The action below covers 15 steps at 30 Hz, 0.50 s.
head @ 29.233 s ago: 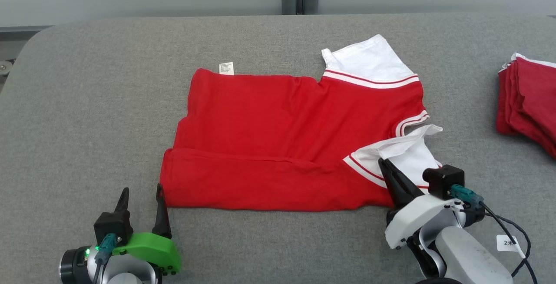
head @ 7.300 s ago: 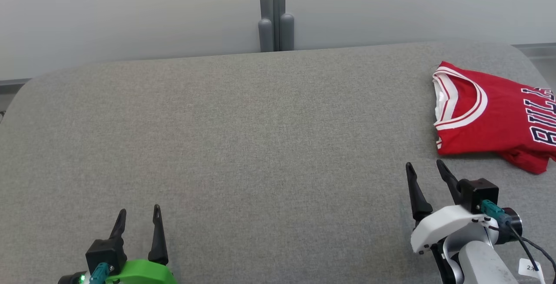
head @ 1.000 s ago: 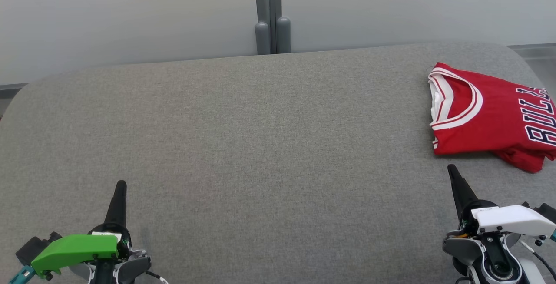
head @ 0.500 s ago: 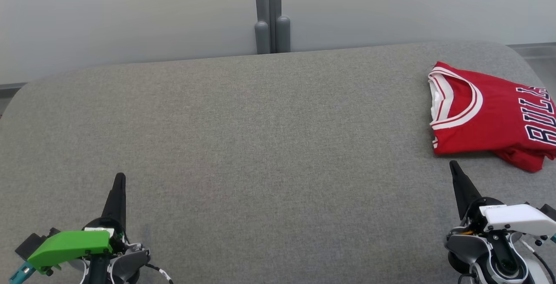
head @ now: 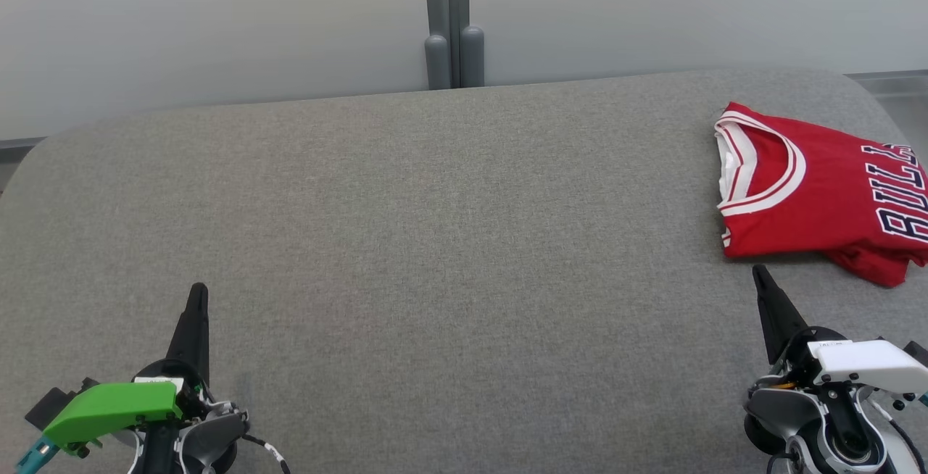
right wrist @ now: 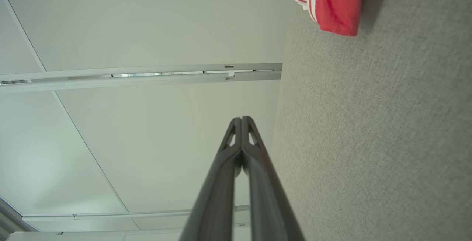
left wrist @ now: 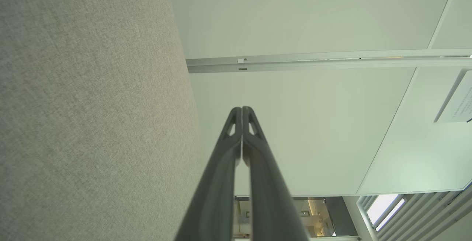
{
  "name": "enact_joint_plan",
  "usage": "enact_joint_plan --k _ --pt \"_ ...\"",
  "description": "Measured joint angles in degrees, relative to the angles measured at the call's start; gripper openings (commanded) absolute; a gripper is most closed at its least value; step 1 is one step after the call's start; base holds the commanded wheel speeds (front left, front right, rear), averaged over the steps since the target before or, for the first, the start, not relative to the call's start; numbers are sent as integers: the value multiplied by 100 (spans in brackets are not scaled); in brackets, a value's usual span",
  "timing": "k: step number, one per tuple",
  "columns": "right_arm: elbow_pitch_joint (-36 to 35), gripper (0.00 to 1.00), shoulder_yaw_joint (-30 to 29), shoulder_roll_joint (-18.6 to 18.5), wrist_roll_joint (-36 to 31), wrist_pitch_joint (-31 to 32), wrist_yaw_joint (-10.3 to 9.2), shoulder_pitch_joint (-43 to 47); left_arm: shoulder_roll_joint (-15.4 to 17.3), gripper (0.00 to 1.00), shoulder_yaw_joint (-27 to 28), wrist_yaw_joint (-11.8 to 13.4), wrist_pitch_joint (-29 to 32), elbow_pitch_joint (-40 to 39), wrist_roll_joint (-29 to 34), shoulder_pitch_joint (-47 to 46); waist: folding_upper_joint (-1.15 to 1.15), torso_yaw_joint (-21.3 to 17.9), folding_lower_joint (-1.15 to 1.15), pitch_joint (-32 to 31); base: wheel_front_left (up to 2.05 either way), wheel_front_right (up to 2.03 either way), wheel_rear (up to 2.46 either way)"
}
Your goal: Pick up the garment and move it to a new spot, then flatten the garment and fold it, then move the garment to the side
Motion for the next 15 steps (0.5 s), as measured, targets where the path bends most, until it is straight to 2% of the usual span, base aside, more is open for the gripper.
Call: enact_joint_plan --k 15 --pt "0 0 -1 0 0 1 0 0 0 0 0 0 0 0 0 -1 0 0 0 0 0 0 0"
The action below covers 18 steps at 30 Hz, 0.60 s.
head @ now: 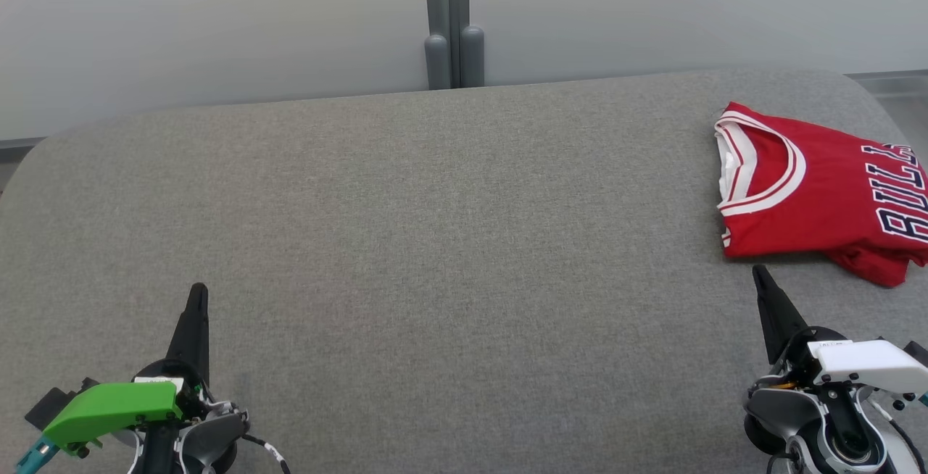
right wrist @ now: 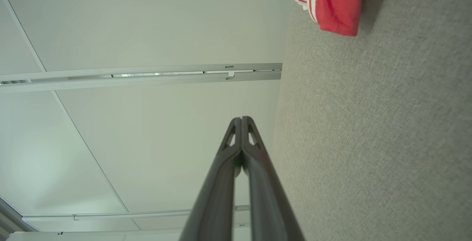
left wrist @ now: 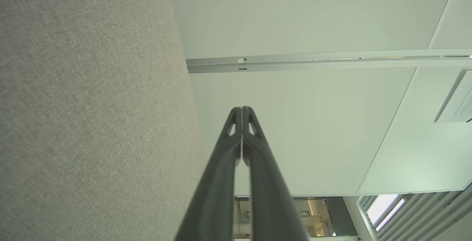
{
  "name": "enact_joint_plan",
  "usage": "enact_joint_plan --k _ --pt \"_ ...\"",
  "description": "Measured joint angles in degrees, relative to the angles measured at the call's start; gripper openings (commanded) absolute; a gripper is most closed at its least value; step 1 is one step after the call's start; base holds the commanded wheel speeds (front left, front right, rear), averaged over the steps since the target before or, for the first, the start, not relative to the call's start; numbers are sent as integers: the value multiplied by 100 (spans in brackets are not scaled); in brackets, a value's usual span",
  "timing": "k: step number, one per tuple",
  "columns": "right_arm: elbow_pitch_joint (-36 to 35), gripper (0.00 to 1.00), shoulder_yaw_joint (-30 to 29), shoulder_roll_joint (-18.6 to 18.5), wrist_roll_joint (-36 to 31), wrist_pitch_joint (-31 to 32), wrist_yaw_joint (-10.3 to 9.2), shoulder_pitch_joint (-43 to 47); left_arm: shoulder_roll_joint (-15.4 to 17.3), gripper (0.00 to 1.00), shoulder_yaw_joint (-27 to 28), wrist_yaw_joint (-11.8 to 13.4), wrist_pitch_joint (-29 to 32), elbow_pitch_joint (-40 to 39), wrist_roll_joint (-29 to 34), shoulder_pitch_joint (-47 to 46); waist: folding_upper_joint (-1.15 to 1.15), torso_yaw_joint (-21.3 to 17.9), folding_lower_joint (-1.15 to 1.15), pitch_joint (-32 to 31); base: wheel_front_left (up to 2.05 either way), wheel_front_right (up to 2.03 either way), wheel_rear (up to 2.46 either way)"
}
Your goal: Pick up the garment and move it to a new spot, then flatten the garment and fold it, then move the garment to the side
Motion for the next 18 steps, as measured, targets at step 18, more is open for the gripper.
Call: enact_joint_plan --k 18 --pt "-1 0 0 0 0 -1 0 0 1 0 0 0 0 0 0 0 0 0 0 0 0 0 0"
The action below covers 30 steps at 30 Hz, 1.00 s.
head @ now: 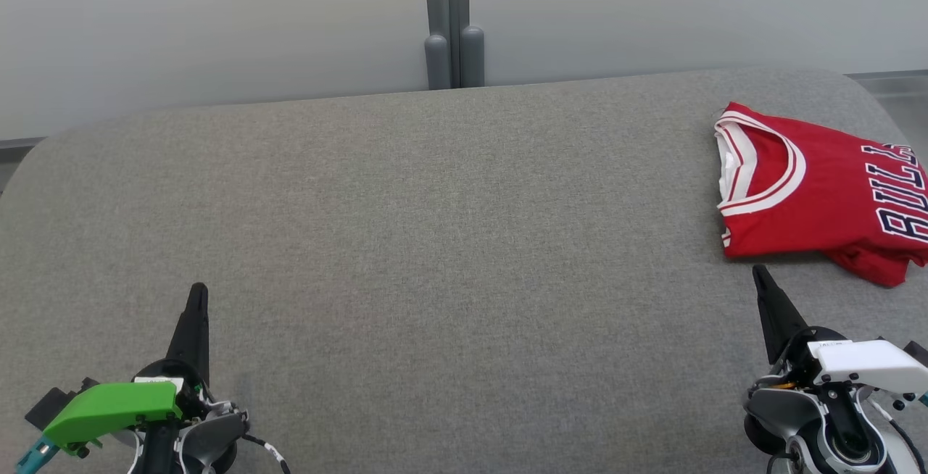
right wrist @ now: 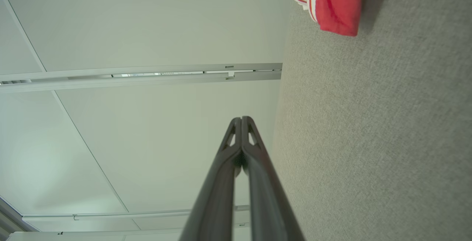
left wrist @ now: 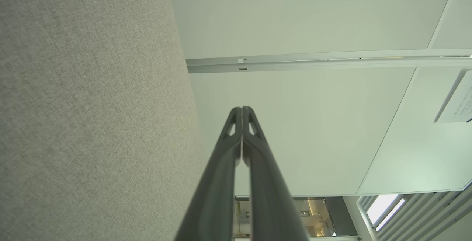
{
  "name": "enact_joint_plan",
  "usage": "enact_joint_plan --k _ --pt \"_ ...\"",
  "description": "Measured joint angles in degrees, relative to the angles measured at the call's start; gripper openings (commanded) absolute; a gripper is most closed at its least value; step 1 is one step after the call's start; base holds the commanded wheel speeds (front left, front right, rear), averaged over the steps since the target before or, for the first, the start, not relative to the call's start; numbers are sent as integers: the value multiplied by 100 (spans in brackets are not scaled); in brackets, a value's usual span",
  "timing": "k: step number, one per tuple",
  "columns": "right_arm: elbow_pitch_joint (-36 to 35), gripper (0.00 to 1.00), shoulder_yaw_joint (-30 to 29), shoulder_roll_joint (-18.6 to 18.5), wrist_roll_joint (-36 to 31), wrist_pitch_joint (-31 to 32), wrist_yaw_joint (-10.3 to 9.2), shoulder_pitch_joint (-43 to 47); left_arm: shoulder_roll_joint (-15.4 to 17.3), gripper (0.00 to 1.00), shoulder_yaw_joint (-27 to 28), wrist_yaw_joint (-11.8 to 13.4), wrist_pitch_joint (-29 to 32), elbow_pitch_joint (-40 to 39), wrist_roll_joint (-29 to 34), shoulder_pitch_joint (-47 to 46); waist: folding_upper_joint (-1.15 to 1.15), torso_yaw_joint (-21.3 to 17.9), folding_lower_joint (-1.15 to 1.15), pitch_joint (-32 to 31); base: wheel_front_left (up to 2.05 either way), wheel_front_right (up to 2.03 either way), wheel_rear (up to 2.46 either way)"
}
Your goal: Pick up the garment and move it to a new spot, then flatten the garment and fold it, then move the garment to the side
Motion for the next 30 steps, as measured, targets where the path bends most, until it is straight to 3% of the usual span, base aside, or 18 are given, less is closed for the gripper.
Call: enact_joint_plan --k 30 --pt "0 0 0 0 0 0 0 1 0 0 0 0 0 -1 -1 -1 0 0 0 0 0 0 0"
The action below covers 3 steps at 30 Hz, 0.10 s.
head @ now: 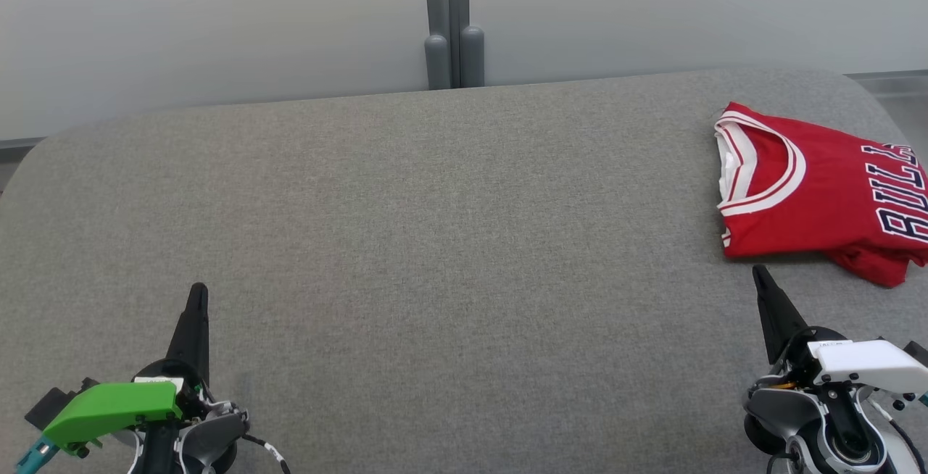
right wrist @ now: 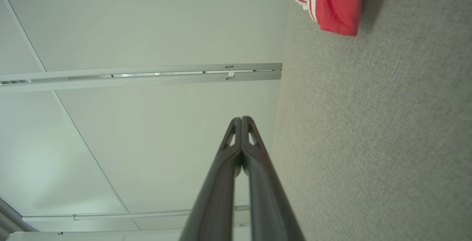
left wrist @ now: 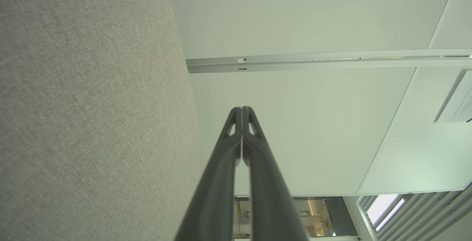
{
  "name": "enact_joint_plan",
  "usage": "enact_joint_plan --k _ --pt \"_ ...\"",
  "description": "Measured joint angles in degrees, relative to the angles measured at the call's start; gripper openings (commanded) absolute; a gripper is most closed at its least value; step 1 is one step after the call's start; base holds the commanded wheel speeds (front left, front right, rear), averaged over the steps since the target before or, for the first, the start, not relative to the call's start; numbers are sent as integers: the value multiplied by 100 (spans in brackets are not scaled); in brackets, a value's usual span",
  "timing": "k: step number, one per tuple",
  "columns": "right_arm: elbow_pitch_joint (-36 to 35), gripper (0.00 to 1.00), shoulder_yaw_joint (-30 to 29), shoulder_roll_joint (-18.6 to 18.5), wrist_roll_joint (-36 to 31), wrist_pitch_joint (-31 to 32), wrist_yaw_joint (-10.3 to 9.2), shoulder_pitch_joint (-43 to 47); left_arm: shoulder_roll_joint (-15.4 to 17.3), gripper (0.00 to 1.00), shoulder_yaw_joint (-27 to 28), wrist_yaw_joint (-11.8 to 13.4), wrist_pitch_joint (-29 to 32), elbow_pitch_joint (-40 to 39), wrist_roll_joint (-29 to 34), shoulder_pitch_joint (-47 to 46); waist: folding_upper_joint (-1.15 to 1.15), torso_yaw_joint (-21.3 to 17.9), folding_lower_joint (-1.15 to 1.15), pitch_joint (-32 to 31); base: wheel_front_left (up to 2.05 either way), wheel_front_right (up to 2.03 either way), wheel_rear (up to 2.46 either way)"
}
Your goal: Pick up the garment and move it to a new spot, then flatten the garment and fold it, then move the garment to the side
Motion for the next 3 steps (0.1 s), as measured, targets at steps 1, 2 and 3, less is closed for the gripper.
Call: enact_joint_plan --k 1,2,3 --pt "0 0 0 0 0 0 0 0 0 0 0 0 0 0 1 0 0 0 0 0 0 0 0" --pt "0 0 0 0 0 0 0 0 0 0 0 0 0 0 0 0 0 0 0 0 0 0 0" --pt "0 0 0 0 0 0 0 0 0 0 0 0 0 0 1 0 0 0 0 0 0 0 0"
